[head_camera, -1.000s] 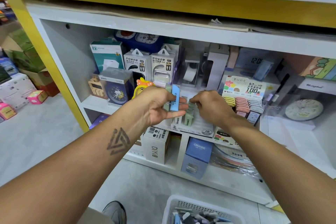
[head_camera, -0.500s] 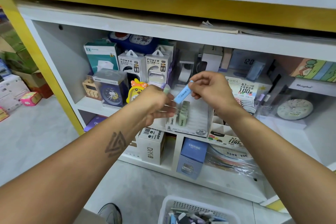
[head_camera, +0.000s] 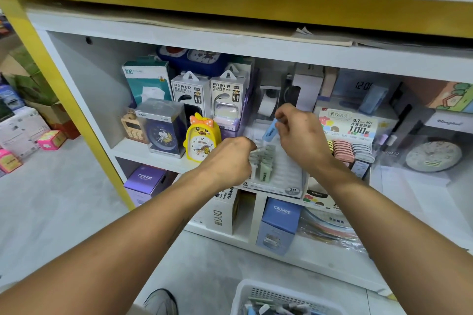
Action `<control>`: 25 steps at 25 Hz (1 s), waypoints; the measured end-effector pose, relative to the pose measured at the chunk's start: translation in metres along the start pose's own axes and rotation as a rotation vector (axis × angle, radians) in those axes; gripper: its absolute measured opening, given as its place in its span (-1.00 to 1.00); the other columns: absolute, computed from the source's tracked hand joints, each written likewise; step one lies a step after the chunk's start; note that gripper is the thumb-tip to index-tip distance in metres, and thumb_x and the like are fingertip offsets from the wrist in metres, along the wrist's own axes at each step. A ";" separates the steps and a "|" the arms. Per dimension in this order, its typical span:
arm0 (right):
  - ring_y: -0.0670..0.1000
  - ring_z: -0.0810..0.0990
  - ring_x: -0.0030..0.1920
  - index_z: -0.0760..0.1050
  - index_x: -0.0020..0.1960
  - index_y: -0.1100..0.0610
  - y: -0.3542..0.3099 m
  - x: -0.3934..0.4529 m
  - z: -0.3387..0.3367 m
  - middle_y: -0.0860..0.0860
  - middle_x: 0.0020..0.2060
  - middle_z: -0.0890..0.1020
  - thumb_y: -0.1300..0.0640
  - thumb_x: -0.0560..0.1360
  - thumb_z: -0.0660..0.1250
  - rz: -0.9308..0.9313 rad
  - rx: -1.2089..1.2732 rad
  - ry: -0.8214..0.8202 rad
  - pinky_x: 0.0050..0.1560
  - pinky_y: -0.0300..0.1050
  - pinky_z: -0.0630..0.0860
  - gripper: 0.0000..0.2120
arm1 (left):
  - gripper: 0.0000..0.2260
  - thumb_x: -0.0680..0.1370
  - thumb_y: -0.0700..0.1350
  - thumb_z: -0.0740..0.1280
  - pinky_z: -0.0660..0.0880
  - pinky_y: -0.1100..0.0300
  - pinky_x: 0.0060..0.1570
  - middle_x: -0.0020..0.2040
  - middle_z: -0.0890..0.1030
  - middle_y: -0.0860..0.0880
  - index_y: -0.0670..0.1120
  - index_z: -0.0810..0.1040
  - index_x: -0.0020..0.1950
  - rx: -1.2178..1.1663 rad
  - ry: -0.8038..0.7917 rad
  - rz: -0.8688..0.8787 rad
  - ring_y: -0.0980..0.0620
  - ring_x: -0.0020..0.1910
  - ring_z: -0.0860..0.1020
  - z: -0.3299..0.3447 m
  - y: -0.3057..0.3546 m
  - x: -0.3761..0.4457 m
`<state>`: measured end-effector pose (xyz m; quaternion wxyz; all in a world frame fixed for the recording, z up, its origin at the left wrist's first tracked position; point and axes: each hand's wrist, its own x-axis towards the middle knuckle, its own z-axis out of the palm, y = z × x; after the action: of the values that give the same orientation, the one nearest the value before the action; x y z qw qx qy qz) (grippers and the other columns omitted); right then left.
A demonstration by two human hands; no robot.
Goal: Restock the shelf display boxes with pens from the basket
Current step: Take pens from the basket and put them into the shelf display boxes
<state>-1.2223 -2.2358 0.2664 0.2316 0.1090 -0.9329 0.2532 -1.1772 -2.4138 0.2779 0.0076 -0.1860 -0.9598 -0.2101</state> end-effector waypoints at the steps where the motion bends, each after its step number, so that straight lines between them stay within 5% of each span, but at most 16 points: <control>1: 0.21 0.63 -0.11 0.50 0.07 0.14 0.000 0.000 -0.006 0.14 -0.13 0.67 0.24 0.57 0.30 -0.011 -0.058 0.016 -0.12 0.13 0.60 -0.91 | -0.77 0.47 -0.37 0.19 0.33 0.12 -0.27 -0.18 0.49 -0.14 -0.06 0.32 -0.25 0.006 -0.004 0.001 -0.23 -0.12 0.48 0.000 0.000 0.002; 5: 0.21 0.59 -0.18 0.50 0.01 0.10 0.001 -0.008 -0.030 0.10 -0.21 0.66 0.22 0.51 0.29 -0.013 -0.227 -0.042 -0.16 0.09 0.59 -0.90 | -0.69 0.48 -0.34 0.21 0.24 0.14 -0.38 -0.33 0.38 -0.06 -0.03 0.25 -0.37 0.044 -0.028 -0.006 -0.15 -0.25 0.38 0.000 0.007 0.006; 9: 0.03 0.63 -0.15 0.57 -0.07 0.05 -0.002 -0.025 -0.042 -0.07 -0.26 0.65 0.28 0.47 0.34 0.057 0.000 -0.234 -0.04 0.00 0.62 -0.85 | -0.72 0.46 -0.34 0.20 0.16 0.22 -0.49 -0.36 0.38 0.01 -0.03 0.29 -0.37 0.059 -0.063 -0.009 0.00 -0.36 0.37 -0.001 0.012 0.003; 15: 0.04 0.60 -0.14 0.56 -0.05 0.07 -0.002 -0.046 -0.040 -0.02 -0.20 0.64 0.28 0.51 0.38 -0.006 -0.006 -0.358 -0.02 0.05 0.60 -0.88 | -0.80 0.48 -0.31 0.19 0.29 0.18 -0.33 -0.05 0.56 -0.11 -0.09 0.54 -0.03 0.092 -0.084 -0.009 -0.14 -0.11 0.47 0.005 0.018 0.000; 25: 0.03 0.63 -0.10 0.58 -0.06 0.04 -0.005 -0.051 -0.038 -0.02 -0.15 0.65 0.24 0.53 0.37 -0.071 -0.044 -0.497 -0.02 0.09 0.62 -0.89 | -0.81 0.49 -0.32 0.19 0.29 0.18 -0.36 -0.15 0.52 -0.06 -0.04 0.48 -0.14 0.054 -0.103 -0.012 -0.12 -0.15 0.49 0.004 0.016 0.002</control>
<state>-1.1626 -2.2160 0.2728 0.0062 0.1955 -0.9621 0.1898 -1.1732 -2.3978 0.2805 -0.0379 -0.1907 -0.9653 -0.1745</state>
